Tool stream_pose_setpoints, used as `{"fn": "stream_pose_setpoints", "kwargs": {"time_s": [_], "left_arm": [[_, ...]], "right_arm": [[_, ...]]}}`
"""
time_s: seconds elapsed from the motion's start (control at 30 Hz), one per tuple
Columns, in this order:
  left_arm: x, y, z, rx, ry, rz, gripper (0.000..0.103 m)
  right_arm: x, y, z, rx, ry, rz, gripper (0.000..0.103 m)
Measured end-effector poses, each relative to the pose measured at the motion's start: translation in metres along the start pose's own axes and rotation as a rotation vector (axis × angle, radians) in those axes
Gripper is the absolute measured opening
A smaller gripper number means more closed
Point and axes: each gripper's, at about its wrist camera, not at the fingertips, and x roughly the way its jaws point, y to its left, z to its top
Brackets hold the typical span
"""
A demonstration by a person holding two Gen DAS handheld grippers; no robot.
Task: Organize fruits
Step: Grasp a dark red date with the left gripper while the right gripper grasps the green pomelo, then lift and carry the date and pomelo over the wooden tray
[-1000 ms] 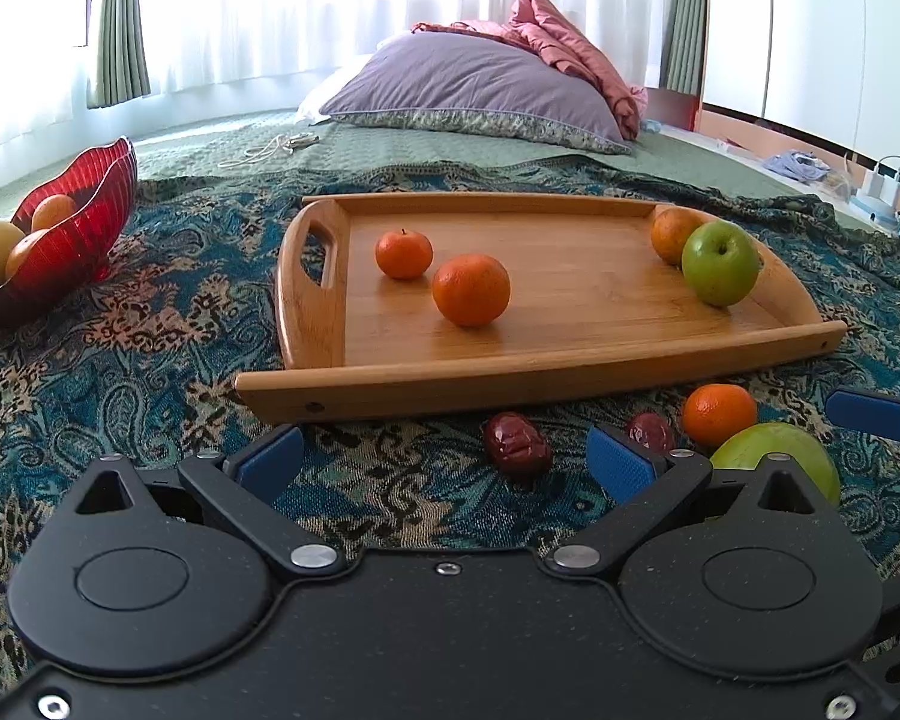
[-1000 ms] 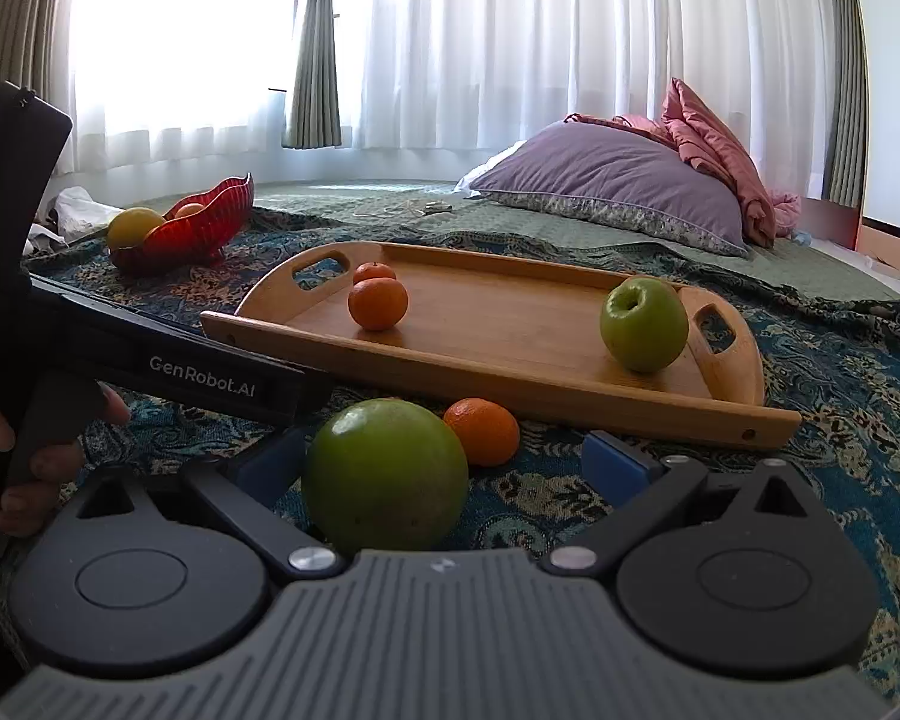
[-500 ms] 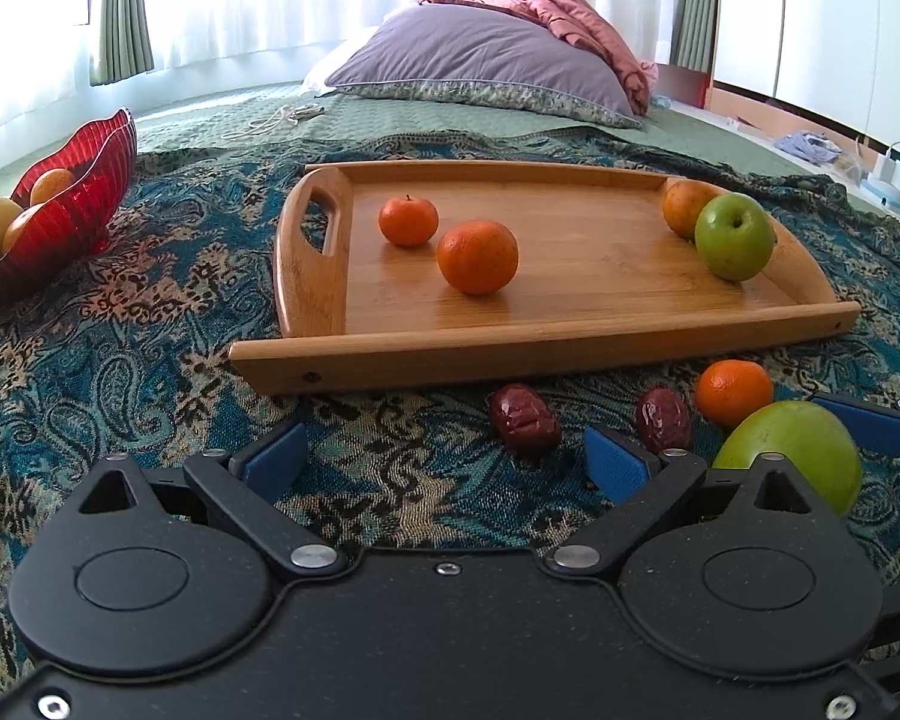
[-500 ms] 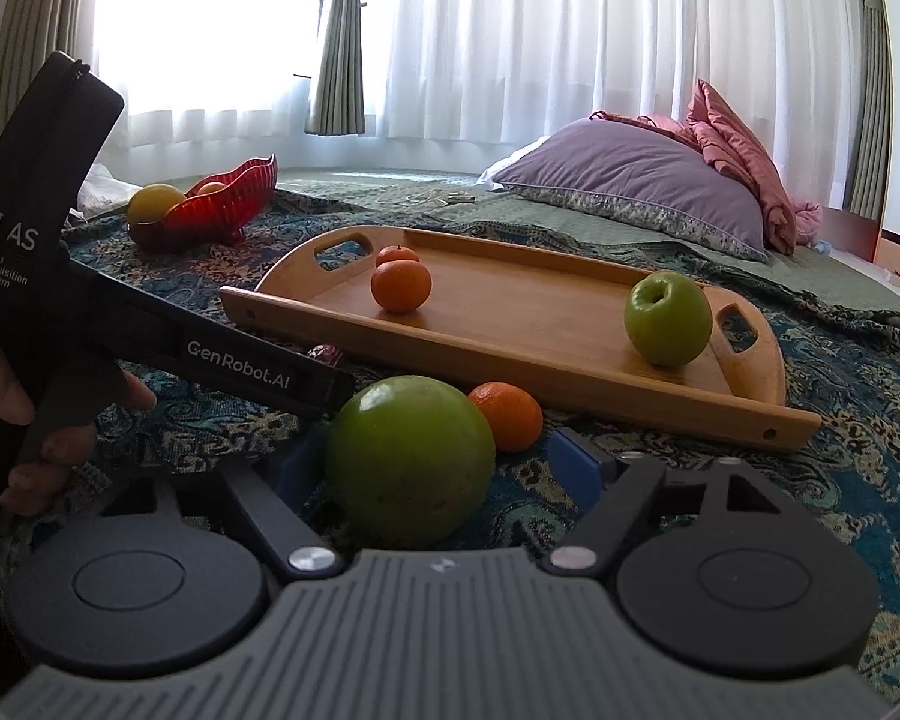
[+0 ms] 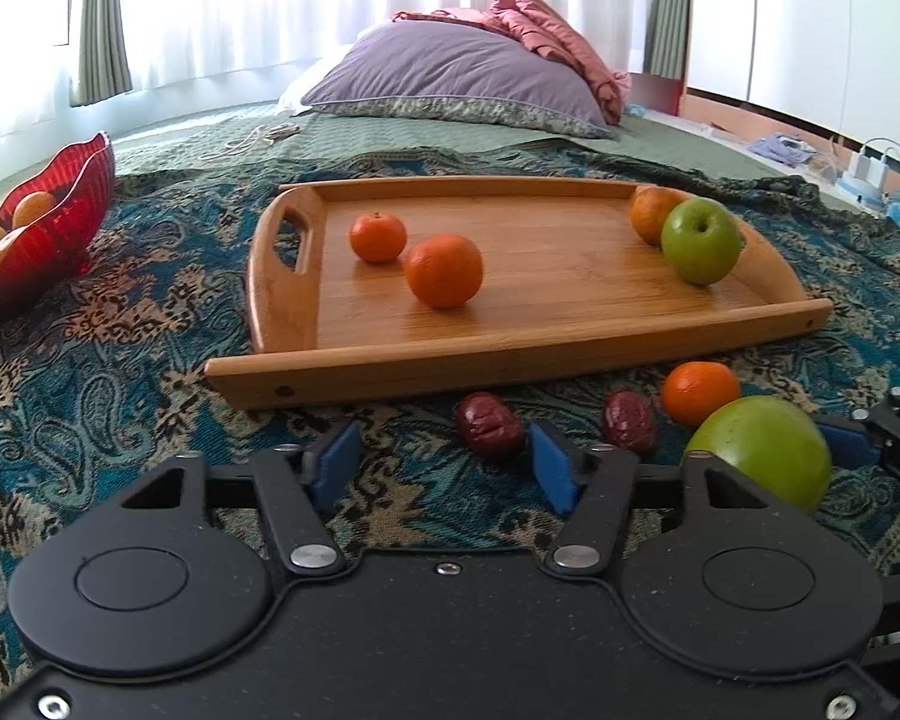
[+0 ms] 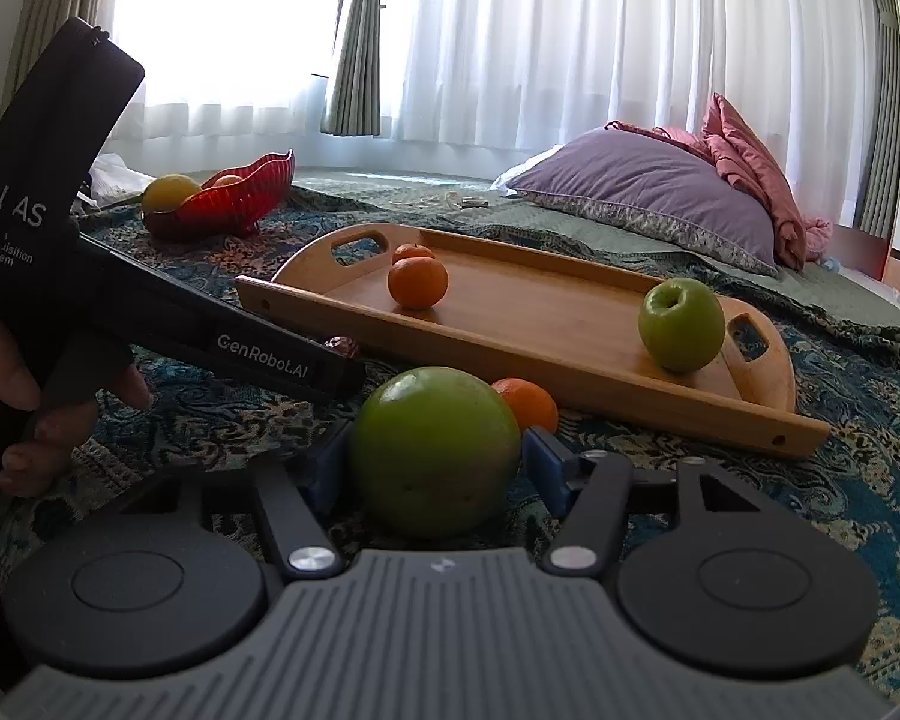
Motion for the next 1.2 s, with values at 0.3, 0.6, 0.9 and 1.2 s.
{"fn": "stream_pose_setpoints", "kwargs": {"time_s": [0.3, 0.6, 0.9, 1.2], "left_arm": [[0.001, -0.008, 0.003, 0.017, -0.003, -0.041, 0.033], [0.005, -0.009, 0.007, -0.009, 0.015, -0.060, 0.021], [-0.002, -0.011, 0.008, 0.004, -0.005, -0.031, 0.020], [-0.014, -0.008, 0.025, 0.003, -0.042, -0.009, 0.020]], "right_arm": [[0.001, -0.001, -0.002, 0.004, 0.007, 0.008, 0.069], [0.002, -0.002, -0.004, 0.007, 0.002, 0.013, 0.067], [-0.001, -0.001, -0.005, 0.016, -0.009, 0.011, 0.062], [-0.007, -0.024, 0.012, 0.144, -0.009, -0.002, 0.062]]}}
